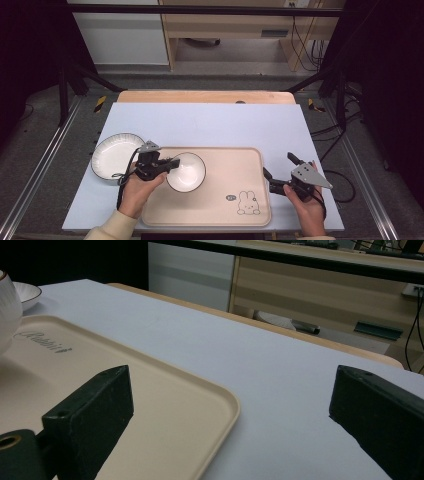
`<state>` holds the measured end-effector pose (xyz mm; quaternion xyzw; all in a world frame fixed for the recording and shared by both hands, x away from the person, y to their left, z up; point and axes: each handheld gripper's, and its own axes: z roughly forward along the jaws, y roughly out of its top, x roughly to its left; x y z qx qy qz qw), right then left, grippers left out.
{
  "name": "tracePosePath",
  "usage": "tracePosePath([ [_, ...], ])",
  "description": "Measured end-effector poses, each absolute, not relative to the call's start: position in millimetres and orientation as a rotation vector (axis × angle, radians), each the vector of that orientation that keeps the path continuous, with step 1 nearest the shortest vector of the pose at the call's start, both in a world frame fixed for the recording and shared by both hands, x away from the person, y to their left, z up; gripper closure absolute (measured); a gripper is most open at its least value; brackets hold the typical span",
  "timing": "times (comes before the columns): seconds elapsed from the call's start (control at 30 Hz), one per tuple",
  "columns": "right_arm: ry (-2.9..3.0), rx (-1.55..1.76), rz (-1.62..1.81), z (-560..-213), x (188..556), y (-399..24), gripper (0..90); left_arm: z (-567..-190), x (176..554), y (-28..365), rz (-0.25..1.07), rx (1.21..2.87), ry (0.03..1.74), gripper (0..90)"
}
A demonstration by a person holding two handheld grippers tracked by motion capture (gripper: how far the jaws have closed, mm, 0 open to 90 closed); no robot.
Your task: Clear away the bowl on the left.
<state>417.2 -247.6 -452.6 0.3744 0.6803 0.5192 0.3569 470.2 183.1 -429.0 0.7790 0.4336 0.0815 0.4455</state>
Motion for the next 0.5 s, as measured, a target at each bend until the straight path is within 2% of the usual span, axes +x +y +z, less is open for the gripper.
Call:
tracePosePath([
  [0.5, 1.758, 0.972, 1.339, -452.5, 417.5, -247.8, 4.1, -437.1, 473.4, 167.9, 0.13, 1.936, 1.064, 81.8],
])
